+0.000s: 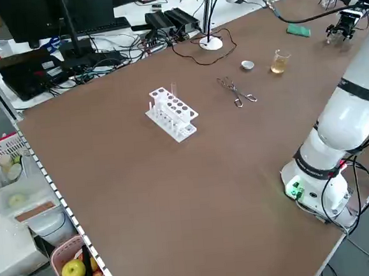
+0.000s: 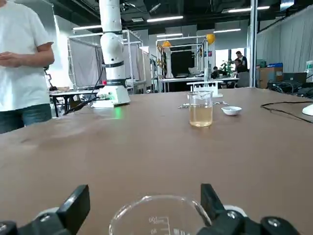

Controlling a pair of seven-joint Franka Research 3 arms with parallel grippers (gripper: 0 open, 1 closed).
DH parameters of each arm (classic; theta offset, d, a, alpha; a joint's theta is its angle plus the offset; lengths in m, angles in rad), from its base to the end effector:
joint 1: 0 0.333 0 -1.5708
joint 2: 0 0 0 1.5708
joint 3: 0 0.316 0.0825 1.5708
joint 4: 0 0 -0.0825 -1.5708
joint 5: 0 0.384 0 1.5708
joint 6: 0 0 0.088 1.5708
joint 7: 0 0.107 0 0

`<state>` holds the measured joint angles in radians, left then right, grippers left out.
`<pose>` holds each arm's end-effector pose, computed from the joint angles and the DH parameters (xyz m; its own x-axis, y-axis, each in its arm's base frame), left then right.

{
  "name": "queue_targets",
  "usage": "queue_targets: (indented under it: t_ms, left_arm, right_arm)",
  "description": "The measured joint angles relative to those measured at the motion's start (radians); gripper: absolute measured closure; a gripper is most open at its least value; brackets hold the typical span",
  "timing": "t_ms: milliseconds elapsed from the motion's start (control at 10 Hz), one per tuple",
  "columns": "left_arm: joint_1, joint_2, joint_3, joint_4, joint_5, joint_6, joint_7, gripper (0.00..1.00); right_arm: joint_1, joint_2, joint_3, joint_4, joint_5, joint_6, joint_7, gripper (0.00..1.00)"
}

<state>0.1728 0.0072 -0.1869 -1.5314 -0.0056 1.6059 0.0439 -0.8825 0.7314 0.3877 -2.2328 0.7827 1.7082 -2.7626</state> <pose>0.5608 -0.0081 0.6424 0.9960 -0.0576 0.0676 -0.0580 -0.9983 0.0040 0.3951 -0.1009 0.0780 0.0328 0.1036 0.9941 0.9907 0.1283 -0.0461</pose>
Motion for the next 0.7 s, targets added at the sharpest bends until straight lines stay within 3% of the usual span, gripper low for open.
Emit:
queue_targets:
  t_ms: [400, 700]
  left_arm:
    - [0.000, 0.000, -0.001, 0.000, 0.000, 0.000, 0.000, 0.00]
    - [0.000, 0.000, -0.001, 0.000, 0.000, 0.000, 0.000, 0.00]
  right_arm:
    - [0.000, -0.026, -0.001, 0.000, 0.000, -0.029, 0.030, 0.00]
    - [0.010, -0.111, 0.000, -0.001, 0.000, -0.065, 0.080, 0.00]
